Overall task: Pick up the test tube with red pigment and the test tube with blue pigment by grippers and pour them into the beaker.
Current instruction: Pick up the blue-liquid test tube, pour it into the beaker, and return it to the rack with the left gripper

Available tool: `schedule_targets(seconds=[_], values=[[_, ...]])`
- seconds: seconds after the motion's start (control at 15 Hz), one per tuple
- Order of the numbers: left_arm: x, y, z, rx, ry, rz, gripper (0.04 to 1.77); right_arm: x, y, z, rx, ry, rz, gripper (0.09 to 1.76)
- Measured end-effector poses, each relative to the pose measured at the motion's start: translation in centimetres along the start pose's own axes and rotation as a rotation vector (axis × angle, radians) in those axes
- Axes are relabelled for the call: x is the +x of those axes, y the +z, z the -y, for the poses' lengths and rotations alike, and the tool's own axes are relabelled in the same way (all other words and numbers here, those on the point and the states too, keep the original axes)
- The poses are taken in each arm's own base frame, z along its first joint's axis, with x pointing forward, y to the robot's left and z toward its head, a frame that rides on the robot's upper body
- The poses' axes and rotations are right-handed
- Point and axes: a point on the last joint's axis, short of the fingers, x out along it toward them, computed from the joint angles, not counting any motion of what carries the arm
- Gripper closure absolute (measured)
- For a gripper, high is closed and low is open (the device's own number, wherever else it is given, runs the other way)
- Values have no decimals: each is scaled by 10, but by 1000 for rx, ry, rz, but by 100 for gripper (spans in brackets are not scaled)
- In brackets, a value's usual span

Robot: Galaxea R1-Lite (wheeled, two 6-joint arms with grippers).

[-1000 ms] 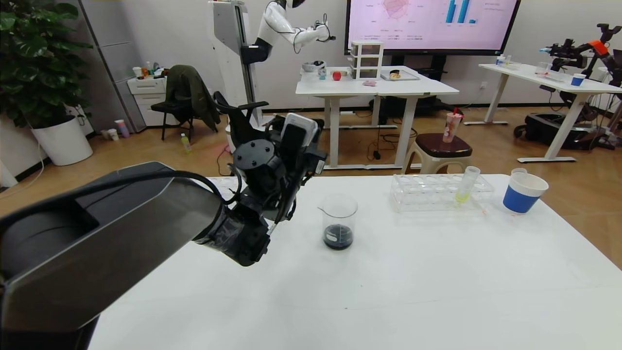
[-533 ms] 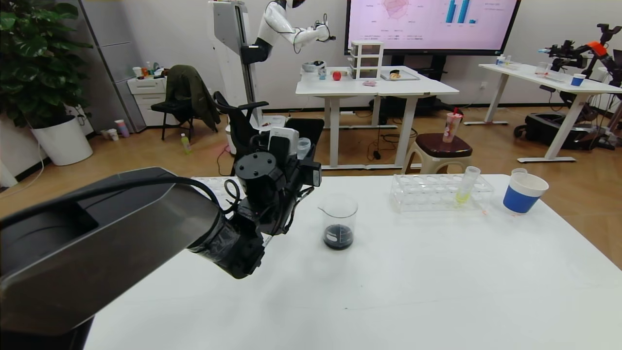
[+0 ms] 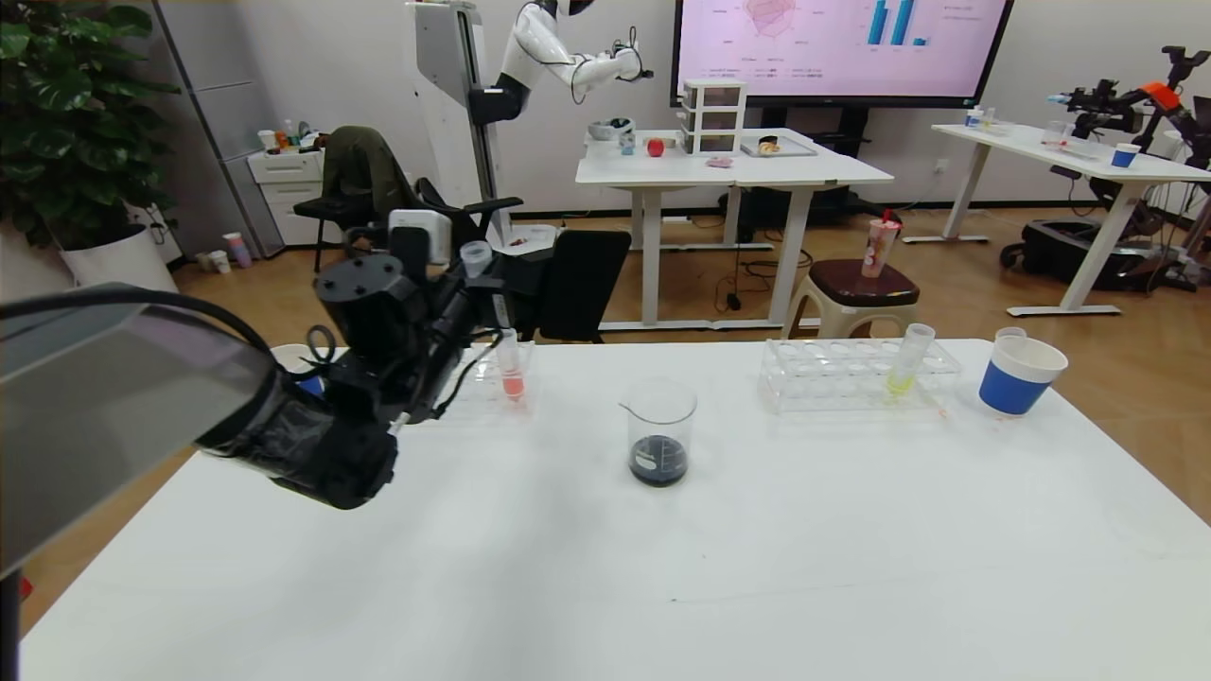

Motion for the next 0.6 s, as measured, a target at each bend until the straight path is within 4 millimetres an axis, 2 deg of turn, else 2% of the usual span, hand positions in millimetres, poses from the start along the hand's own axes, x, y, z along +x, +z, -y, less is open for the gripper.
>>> schedule_targets(seconds=[0.33,0.47,0.6], values=[[-17,22,-129,17,144,-4,131,0,0,0,0,0,0,11],[-27,22,-177,26,201,-13,131,0,0,0,0,0,0,11],[-31,16,-213,35,249,-24,131,0,0,0,0,0,0,11]])
